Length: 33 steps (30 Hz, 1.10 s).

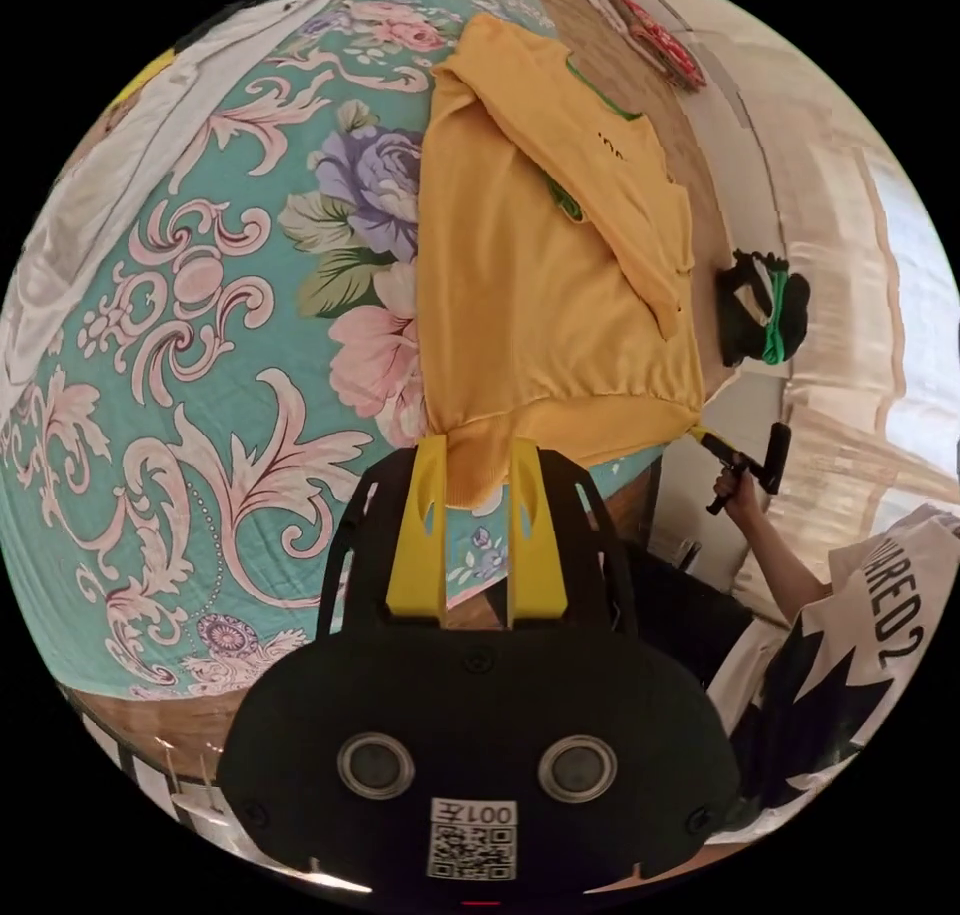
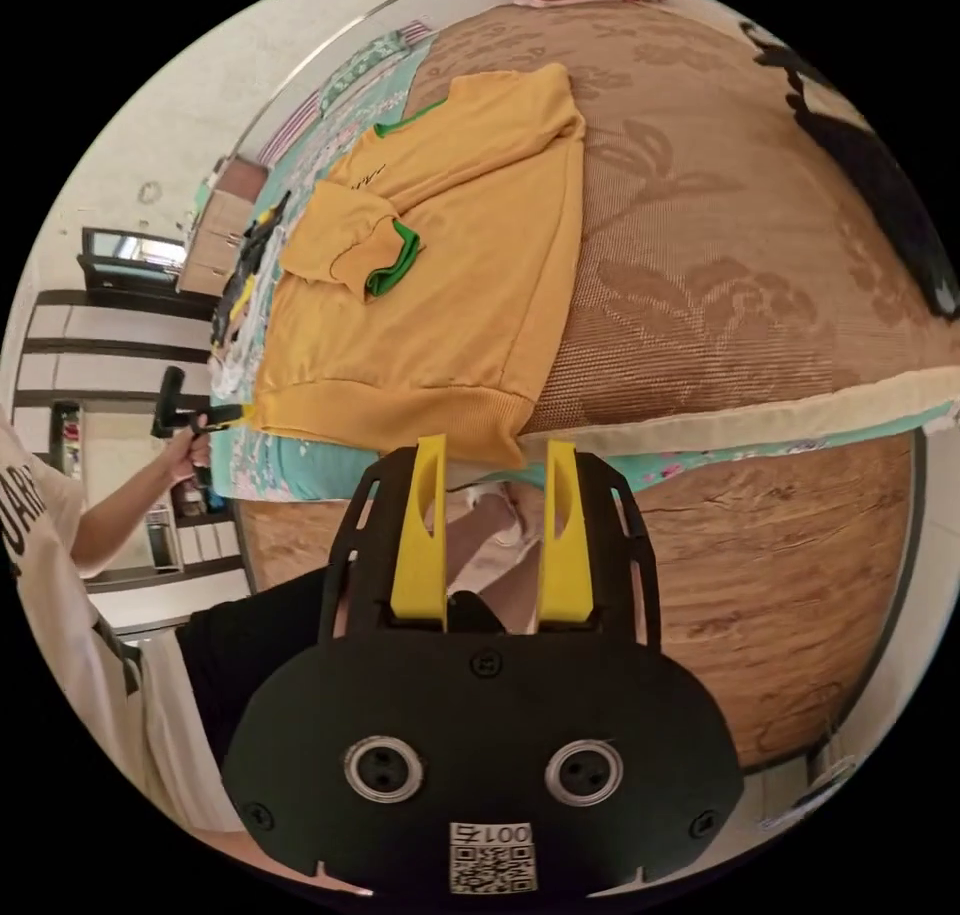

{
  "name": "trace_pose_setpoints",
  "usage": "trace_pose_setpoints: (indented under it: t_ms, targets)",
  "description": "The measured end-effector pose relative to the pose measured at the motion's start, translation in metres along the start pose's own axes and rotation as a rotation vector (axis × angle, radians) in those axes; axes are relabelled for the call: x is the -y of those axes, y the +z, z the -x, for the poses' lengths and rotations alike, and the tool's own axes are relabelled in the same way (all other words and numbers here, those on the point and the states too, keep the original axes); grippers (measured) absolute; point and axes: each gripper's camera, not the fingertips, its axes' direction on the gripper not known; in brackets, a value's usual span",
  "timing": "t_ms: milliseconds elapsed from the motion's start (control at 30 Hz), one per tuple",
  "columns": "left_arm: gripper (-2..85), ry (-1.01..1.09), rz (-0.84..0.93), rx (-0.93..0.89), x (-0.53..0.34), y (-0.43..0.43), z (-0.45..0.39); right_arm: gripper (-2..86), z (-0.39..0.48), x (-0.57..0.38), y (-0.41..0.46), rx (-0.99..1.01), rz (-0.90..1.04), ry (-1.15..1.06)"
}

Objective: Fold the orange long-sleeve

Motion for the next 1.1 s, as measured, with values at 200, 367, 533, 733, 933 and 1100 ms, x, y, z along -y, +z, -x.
trace_pose_setpoints:
  t_ms: [200,367,533,733,933,1100]
  targets:
    - [-0.3,0.024,0.075,-0.017,0.010,-0.010,0.008,3.7,-0.055,-0.010,-0.023,0.205,-0.010,-0.022]
    - [-0.8,-0.041,0.004,-0.239,-0.001,-0.043,0.034,1.7,-0.102,-0.028,-0.085,0.457,-0.107,0.066]
    - [-0.9,-0.154,-0.037,-0.378,-0.006,-0.056,0.059,1.1,-0.165,-0.031,-0.089,0.656,-0.027,0.335]
    - [-0.9,-0.154,-0.090,-0.483,0.009,-0.085,0.055,0.8,-0.182,-0.012,-0.118,1.064,-0.317,0.599]
    - [-0.9,-0.180,-0.053,-0.479,0.034,-0.093,0.058,0.7,-0.214,0.027,-0.121,0.756,-0.260,0.625]
    - [-0.8,-0.210,-0.014,-0.449,0.046,-0.091,0.058,1.5,-0.220,0.047,-0.126,0.515,-0.153,0.420]
